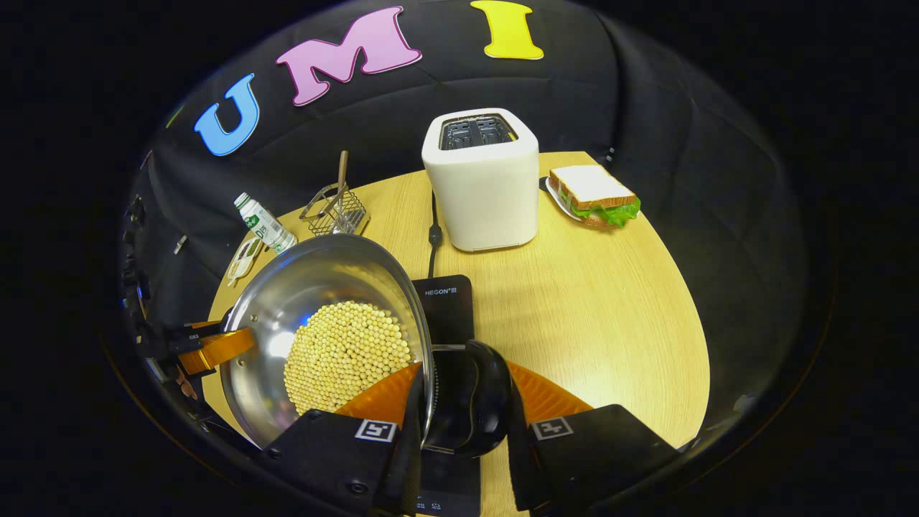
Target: First push the handle of the pot to place it horizontally, then grasp the pot with both hands and set it on the induction cooktop.
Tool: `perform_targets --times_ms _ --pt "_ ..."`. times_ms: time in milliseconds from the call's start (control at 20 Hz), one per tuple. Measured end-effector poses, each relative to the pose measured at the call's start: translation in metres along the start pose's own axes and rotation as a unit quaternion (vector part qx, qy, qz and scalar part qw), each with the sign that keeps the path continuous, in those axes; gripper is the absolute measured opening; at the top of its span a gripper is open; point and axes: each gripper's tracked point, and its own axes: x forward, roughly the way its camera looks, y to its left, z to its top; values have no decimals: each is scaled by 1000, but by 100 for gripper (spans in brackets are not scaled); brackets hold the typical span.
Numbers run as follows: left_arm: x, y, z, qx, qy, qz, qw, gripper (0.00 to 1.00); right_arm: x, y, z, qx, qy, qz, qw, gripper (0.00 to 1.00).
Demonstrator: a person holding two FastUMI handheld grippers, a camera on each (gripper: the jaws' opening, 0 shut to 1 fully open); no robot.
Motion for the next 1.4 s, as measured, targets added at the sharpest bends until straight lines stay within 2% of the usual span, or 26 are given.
perform_targets --times_ms 400,650,800,850,900,950,1000,1150,1400 --pt "2 2 -5 -1 -6 2 1000 55 4 0 -6 4 0 6 1000 53" --pt "4 2 -6 3 -2 0 1000 59 5 1 -5 14 -3 17 1000 54" --pt "0 0 -7 13 -7 0 1000 65 2 0 -3 12 -12 20 1000 61" --pt "0 -1 -6 16 -12 -1 1000 69 2 0 -1 11 -14 21 1000 66" --pt "0 -2 -6 20 -13 0 1000 88 1 -1 -2 10 -14 18 1000 74" --pt "-3 -3 -7 22 -13 -1 1000 96 -2 -3 -2 8 -15 14 1000 90" --pt "-4 -3 -8 23 -14 -1 1000 98 -2 -4 -3 7 -18 9 1000 100" --pt "-7 -2 -4 26 -20 6 999 98 -7 -6 2 3 -31 -6 999 99" --pt "-19 0 5 37 -39 12 998 98 -20 -1 9 10 -48 -7 999 99"
